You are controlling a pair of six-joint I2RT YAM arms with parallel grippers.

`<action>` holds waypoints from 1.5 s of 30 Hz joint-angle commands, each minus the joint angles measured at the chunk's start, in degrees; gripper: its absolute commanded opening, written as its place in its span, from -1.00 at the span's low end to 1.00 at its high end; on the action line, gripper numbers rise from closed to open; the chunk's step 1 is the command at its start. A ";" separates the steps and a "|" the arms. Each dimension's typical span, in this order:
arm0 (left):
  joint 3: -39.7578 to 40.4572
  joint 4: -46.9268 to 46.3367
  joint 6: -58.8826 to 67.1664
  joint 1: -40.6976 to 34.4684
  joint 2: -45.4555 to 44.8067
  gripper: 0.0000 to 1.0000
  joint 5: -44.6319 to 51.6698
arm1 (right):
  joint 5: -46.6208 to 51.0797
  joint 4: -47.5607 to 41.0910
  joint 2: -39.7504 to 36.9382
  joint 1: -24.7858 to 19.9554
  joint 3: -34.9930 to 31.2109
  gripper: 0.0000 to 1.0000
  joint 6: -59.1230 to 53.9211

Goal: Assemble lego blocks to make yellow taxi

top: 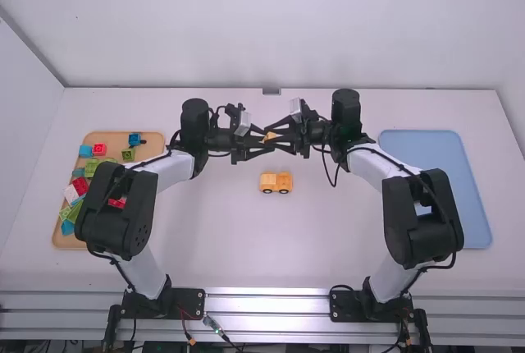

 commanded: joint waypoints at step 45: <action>0.98 -18.12 9.25 0.11 -0.55 0.99 -9.86 | 14.60 -0.55 0.66 -2.60 -0.07 -0.50 5.97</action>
